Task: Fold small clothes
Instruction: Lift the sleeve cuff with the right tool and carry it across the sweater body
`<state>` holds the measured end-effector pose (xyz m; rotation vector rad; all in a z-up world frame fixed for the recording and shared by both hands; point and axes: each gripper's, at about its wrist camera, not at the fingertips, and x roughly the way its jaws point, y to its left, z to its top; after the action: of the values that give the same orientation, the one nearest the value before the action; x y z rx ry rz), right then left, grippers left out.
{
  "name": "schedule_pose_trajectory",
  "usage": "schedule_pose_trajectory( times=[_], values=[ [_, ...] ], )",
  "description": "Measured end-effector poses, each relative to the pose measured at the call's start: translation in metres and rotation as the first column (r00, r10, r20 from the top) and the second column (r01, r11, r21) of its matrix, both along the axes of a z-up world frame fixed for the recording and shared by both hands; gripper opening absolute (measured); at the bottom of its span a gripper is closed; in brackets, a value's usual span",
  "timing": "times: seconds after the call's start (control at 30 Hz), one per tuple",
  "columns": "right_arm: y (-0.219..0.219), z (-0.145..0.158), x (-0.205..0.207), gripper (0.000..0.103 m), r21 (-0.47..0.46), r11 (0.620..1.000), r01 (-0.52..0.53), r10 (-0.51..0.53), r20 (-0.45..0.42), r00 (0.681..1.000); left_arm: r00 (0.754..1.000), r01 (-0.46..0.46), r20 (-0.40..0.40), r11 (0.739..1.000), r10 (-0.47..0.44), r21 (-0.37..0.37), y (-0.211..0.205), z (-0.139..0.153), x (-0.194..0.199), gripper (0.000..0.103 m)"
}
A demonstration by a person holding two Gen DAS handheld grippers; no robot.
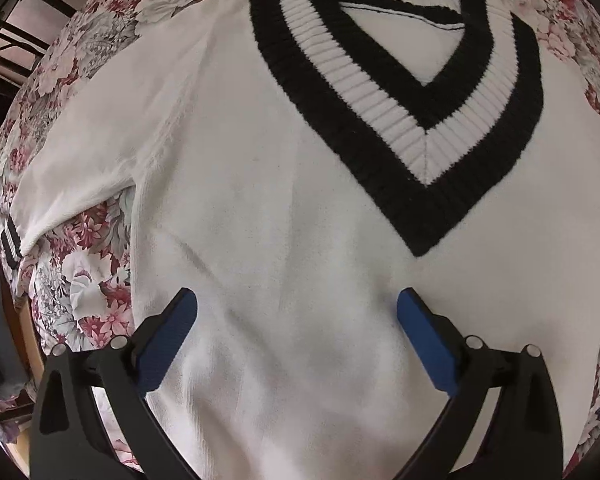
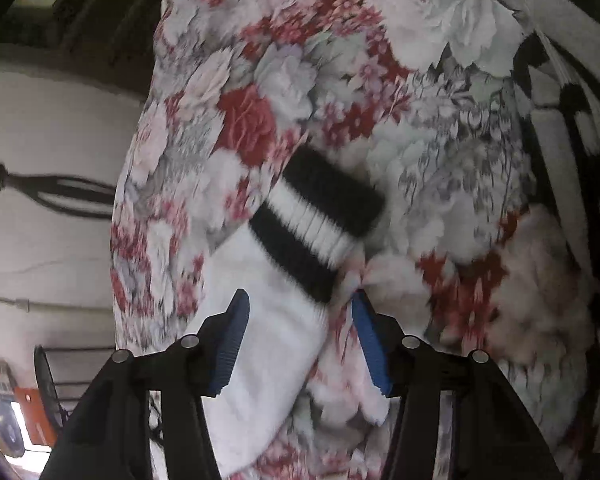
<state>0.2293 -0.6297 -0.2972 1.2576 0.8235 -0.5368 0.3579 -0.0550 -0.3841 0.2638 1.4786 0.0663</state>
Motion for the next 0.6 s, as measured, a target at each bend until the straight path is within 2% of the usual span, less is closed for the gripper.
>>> schedule_pose_trajectory(
  times=[0.07, 0.13, 0.17, 0.2, 0.23, 0.4, 0.6],
  values=[
    [-0.004, -0.008, -0.001, 0.050, 0.005, 1.000, 0.027, -0.027, 0.007, 1.000, 1.000, -0.002, 0.010, 1.000, 0.002, 0.003, 0.005, 0.001, 0.002, 0.098],
    [-0.005, -0.009, -0.004, 0.043, 0.006, 0.999, 0.045, -0.045, 0.013, 0.999, 1.000, 0.000, 0.017, 1.000, 0.000, 0.014, 0.005, 0.002, 0.005, 0.098],
    [-0.004, -0.006, -0.003, 0.037, -0.017, 0.999, 0.041, -0.041, 0.009, 0.999, 1.000, 0.002, 0.017, 1.000, -0.002, 0.017, 0.003, 0.002, 0.005, 0.098],
    [-0.003, -0.003, -0.003, 0.020, -0.035, 0.999, 0.030, -0.029, 0.009, 1.000, 1.000, 0.004, 0.017, 1.000, -0.004, 0.016, -0.001, 0.004, 0.006, 0.098],
    [-0.002, 0.004, 0.000, 0.012, -0.058, 0.998, 0.011, -0.011, 0.013, 1.000, 1.000, 0.008, 0.016, 1.000, -0.008, 0.013, -0.005, 0.005, 0.005, 0.098],
    [0.013, 0.044, 0.010, 0.012, -0.108, 0.994, -0.032, 0.042, 0.094, 0.995, 0.999, 0.026, 0.033, 0.999, -0.027, 0.022, -0.018, 0.018, 0.008, 0.098],
    [0.041, 0.083, 0.024, 0.012, -0.134, 0.986, -0.101, 0.122, 0.156, 0.980, 0.999, 0.019, 0.043, 1.000, -0.019, 0.001, -0.012, 0.035, 0.010, 0.098]
  ],
)
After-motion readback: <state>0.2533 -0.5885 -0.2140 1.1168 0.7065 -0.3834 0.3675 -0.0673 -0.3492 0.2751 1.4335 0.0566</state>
